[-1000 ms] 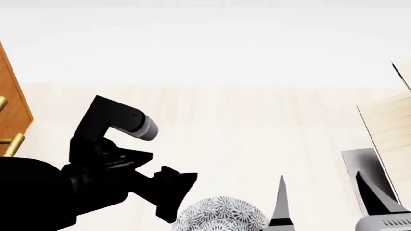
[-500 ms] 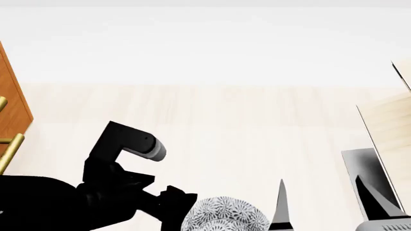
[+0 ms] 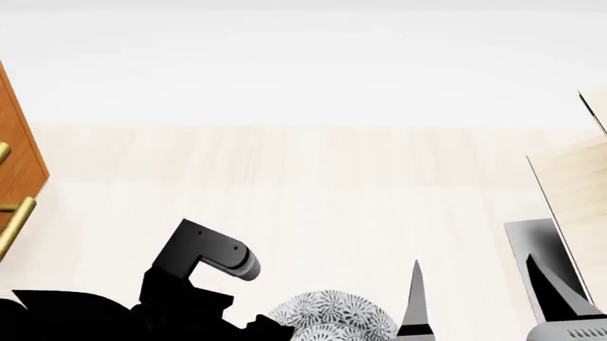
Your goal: Close the top drawer of the cabinet and put the bowl on top of it.
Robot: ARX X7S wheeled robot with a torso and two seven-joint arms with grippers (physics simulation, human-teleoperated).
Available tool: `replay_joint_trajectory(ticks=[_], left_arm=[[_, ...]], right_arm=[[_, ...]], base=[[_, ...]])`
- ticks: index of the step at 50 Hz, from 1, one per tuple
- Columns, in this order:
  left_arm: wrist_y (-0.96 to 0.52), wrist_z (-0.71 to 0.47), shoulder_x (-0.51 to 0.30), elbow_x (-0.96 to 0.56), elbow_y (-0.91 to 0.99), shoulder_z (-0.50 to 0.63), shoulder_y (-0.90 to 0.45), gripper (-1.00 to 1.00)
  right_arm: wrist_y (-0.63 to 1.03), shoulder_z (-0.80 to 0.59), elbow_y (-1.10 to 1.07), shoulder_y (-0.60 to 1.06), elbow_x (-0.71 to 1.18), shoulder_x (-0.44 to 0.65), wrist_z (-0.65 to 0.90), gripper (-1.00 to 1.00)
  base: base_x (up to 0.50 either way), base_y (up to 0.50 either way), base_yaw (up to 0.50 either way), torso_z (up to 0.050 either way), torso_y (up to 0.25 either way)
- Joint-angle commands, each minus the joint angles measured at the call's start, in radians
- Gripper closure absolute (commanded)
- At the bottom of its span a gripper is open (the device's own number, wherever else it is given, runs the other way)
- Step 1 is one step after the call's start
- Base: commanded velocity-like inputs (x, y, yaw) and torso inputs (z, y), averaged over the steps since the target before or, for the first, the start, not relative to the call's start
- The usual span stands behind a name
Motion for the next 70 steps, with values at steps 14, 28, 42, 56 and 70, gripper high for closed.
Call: replay_joint_trajectory(ticks=[14,28,42,56,70], left_arm=[[0.059,0.051,0.020,0.051,-0.074,0.057,0.013,-1.00],[0.108,0.092,0.037,0.094,-0.146,0.094,0.017,-1.00],[0.147,0.104,0.037,0.121,-0.190,0.108,0.028,-1.00],[0.173,0.115,0.040,0.132,-0.205,0.117,0.036,-1.00],[0.186,0.101,0.042,0.127,-0.199,0.109,0.043,1.00]], right_arm=[[-0.031,-0.024,0.031,-0.015,-0.045,-0.010,-0.030,-1.00],[-0.041,-0.027,0.032,-0.027,-0.054,-0.007,-0.031,-1.00],[-0.051,-0.011,0.004,-0.050,-0.044,0.010,-0.020,-1.00],[-0.063,0.014,-0.022,-0.078,-0.025,0.032,-0.003,-1.00],[-0.083,0.024,-0.023,-0.097,-0.023,0.041,-0.002,-1.00]], base=[[0.00,0.00,0.00,0.000,0.000],[0.00,0.00,0.00,0.000,0.000],[0.00,0.00,0.00,0.000,0.000],[0.00,0.00,0.00,0.000,0.000],[0.00,0.00,0.00,0.000,0.000]])
